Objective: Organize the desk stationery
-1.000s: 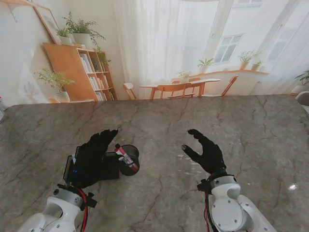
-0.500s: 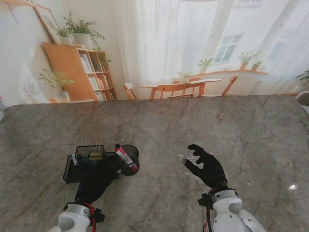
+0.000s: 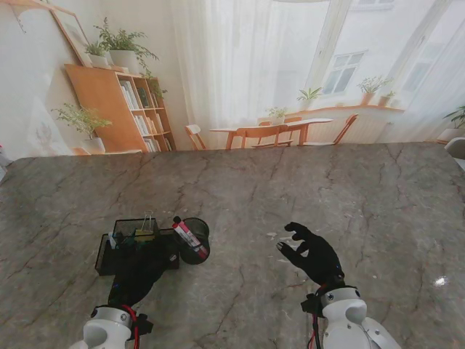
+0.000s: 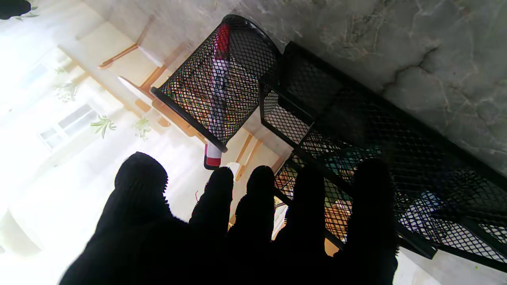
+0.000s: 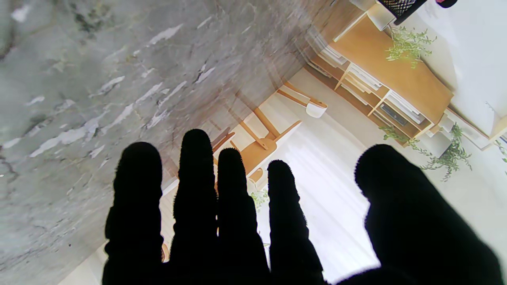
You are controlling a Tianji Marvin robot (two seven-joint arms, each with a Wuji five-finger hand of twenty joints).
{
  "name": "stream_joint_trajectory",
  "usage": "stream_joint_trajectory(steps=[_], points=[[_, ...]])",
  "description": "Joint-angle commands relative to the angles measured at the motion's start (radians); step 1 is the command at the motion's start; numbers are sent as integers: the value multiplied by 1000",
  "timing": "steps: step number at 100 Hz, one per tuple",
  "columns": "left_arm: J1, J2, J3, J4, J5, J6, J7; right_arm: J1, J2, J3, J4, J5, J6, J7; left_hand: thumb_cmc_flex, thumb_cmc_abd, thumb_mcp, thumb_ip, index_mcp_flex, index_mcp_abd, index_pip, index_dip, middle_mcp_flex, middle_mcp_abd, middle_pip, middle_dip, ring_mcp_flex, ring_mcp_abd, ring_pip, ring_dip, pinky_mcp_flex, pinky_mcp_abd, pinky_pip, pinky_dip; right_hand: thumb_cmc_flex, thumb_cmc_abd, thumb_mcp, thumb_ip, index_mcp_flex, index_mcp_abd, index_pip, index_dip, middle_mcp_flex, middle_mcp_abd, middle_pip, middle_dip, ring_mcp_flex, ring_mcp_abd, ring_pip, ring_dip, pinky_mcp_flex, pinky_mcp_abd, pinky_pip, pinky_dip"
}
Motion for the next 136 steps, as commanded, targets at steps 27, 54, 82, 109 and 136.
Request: stream_joint_trajectory(steps=[27,54,82,109,136], points=[[-16,-4,3,16,-27,-5,-14,-18,14,3,0,12,-2,77,23,0,-6,22,10,6,-1,19,6,0,-8,22,-10,-13,5,10,-17,-17,8,9,-7,-23,23,20,12,-24,1,17,-15,-19,-25,-16,-32,6,-144,-50,-91,36,-114,-82],[-8,-6,1,9,-21,-23,0,-30,17,16,-5,-7,-1,82,25,6,-5,23,7,7,-2,19,-4,1,-11,20,-13,-16,4,9,-19,-19,8,7,-3,-25,21,18,15,-21,0,14,-13,-20,-27,-24,-40,8,-199,-64,-129,24,-159,-110],[-11,-5,3,14,-26,-32,-4,-29,17,17,-3,-6,-7,81,21,13,-7,22,6,8,-3,19,-9,3,-12,19,-16,-13,3,8,-23,-19,8,5,-3,-24,20,18,19,-22,2,13,-13,-18,-27,-26,-37,6,-211,-62,-136,29,-163,-114],[-14,-5,4,19,-26,-37,-4,-27,17,17,1,-4,-9,80,19,17,-7,22,8,9,-2,20,-8,3,-11,19,-15,-13,4,9,-22,-18,9,5,-2,-24,20,19,18,-23,2,12,-13,-18,-27,-27,-37,6,-216,-58,-143,33,-166,-115],[-17,-4,9,21,-27,-41,-7,-28,16,17,3,-4,-15,73,19,18,-7,22,6,8,-3,20,-9,2,-11,19,-13,-13,6,10,-22,-19,10,5,-1,-23,19,19,17,-21,2,12,-12,-18,-26,-27,-38,6,-218,-56,-147,32,-167,-114]])
